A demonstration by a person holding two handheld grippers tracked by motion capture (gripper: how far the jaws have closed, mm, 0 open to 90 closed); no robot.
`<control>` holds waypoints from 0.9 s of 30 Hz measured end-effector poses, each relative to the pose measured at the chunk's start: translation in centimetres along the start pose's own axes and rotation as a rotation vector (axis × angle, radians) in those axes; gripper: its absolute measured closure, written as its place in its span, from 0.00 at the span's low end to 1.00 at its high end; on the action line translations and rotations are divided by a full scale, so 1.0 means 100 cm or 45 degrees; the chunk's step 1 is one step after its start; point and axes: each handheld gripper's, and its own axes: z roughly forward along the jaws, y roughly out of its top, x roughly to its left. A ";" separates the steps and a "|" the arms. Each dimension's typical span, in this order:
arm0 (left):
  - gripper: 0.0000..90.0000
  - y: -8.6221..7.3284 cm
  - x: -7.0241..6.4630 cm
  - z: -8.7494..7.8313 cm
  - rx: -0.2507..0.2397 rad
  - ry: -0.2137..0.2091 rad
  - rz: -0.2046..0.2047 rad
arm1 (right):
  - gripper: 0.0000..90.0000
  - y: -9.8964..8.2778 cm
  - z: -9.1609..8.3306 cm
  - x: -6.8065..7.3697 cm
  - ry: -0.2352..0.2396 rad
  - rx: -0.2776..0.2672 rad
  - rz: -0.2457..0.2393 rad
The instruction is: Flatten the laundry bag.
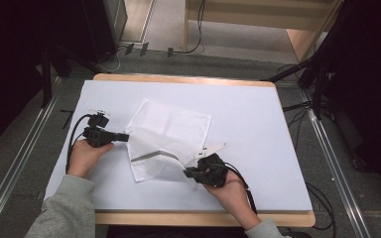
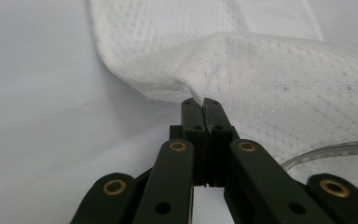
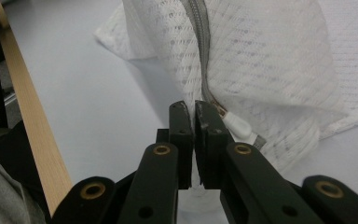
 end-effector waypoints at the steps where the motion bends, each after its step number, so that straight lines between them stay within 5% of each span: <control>1: 1.00 0.000 0.000 0.000 0.000 0.000 0.000 | 0.97 0.000 0.000 0.000 0.000 0.000 0.000; 6: 1.00 0.001 0.012 -0.001 0.034 0.093 -0.004 | 0.98 0.002 0.004 0.003 0.009 0.005 -0.004; 17: 1.00 -0.002 0.022 0.002 0.023 0.054 -0.042 | 0.93 0.005 0.002 -0.001 0.017 -0.014 0.001; 27: 0.86 -0.003 0.019 -0.001 -0.004 0.048 -0.026 | 0.83 0.006 -0.036 -0.027 -0.058 -0.136 0.051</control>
